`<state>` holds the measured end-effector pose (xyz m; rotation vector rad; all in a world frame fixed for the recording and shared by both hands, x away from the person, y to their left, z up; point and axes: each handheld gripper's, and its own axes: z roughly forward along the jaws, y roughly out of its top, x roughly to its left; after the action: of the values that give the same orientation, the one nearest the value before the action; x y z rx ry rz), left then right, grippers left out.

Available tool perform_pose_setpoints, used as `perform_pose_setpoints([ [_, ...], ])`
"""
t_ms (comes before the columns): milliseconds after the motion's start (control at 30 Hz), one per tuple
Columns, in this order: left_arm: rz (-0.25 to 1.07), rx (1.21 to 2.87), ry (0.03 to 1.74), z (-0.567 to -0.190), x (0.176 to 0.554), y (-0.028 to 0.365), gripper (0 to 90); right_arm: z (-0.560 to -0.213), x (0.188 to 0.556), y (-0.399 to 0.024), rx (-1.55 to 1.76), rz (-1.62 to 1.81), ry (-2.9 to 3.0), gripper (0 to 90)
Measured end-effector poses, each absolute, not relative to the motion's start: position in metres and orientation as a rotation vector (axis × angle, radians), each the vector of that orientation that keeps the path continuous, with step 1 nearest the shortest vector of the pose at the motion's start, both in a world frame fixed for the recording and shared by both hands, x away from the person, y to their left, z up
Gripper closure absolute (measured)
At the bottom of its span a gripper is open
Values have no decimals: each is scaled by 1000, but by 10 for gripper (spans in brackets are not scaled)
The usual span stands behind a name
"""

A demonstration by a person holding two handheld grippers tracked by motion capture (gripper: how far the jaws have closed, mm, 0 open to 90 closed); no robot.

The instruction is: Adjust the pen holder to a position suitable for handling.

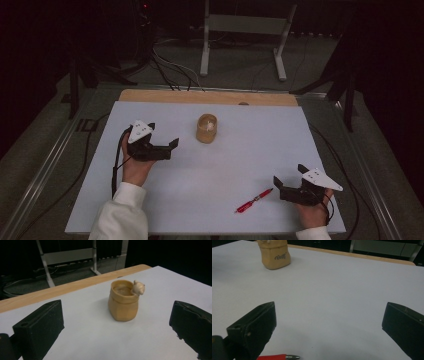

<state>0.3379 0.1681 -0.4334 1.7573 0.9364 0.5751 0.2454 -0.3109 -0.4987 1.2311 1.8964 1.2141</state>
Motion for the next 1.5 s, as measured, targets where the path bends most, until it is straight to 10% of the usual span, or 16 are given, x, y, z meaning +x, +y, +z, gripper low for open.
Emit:
perform_pose_setpoints([
  [1500,565,1832,904,-433,391,112,0,-499,246,-312,1234,1224,1896,0],
])
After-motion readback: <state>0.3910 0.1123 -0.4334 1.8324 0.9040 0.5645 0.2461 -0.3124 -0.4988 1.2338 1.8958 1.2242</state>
